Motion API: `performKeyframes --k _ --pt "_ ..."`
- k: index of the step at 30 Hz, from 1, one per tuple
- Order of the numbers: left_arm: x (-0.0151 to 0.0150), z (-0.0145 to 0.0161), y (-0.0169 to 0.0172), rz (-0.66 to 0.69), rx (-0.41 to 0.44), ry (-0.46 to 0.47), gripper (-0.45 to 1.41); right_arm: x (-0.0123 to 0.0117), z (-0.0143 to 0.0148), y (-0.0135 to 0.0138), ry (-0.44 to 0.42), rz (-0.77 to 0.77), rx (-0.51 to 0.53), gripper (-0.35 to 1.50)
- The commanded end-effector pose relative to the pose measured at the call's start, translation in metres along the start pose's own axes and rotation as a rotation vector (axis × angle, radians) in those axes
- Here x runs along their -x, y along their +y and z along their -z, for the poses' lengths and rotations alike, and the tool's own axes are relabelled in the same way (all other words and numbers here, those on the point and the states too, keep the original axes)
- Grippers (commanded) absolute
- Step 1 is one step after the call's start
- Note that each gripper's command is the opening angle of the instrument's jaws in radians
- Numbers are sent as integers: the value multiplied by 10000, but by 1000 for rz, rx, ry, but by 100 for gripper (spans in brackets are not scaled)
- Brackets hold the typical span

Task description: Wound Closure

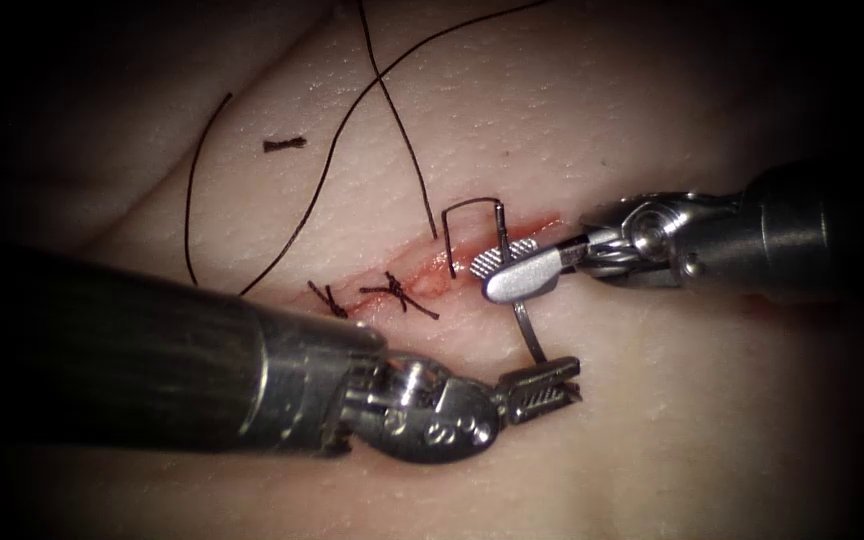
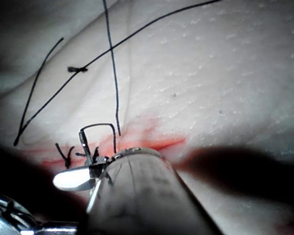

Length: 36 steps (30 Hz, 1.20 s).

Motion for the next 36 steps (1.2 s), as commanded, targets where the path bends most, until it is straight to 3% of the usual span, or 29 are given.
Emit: performKeyframes --k 1,7,8,11,13,15,20,25,30,31,36 --pt "0 -5 7 2 1 -1 -45 0 -3 6 -8 10 16 -35" --pt "-5 -3 4 0 2 -1 -45 0 1 10 0 58 47 -35" --pt "-6 -2 4 -5 2 -1 -37 -1 1 11 2 81 51 -35" --pt "-9 4 1 99 7 0 101 -8 4 16 13 208 63 -35" --pt "-10 9 0 183 12 1 116 -13 7 20 36 254 63 -35" --pt "-9 14 0 213 16 3 120 -17 8 24 48 294 68 -35" --pt "0 33 4 300 30 9 110 -29 12 32 86 397 85 -35" --pt "21 39 -3 400 87 50 26 -34 7 35 109 496 94 -35" --pt "50 34 -10 498 189 12 -38 -34 3 36 109 627 109 -35" --pt "57 32 -11 531 206 -14 -45 -34 3 36 109 657 112 -35" --pt "95 18 -16 619 254 -130 -45 -34 3 36 137 793 118 -35"
